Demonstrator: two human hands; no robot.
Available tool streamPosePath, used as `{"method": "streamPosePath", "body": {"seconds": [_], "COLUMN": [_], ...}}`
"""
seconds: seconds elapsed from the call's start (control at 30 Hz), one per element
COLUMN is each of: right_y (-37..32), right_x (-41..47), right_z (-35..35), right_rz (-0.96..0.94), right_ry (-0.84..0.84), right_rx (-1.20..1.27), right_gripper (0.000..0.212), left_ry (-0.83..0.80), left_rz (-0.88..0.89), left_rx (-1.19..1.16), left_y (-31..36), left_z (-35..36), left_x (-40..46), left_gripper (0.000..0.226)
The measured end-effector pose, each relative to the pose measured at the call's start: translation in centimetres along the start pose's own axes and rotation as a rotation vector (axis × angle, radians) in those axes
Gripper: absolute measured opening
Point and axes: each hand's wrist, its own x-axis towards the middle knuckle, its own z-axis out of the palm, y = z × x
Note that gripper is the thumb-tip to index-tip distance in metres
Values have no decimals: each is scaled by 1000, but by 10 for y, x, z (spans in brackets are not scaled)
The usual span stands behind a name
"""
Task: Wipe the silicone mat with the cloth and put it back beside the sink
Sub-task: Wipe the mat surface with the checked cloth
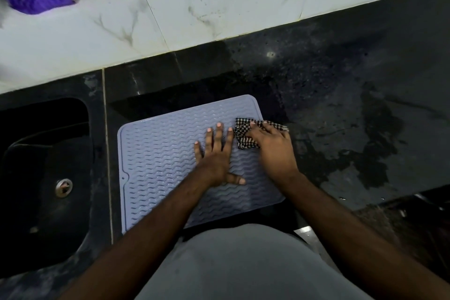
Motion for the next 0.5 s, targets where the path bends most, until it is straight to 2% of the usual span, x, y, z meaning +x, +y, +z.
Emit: {"method": "streamPosePath", "body": {"seconds": [0.2,0.5], "right_y": [-18,-45], "right_x": [-25,-67], "right_z": [-12,-14], "right_rz": [68,180], "right_ry": [-55,-106], "right_rx": [-118,-223], "right_gripper": [28,26], "left_ry": [-52,94], "left_rz": [-29,-16], "left_rx": [15,8], "left_y": [1,-1], "left_z": [-2,11], "left_x": [2,4], "left_gripper": [151,153]}}
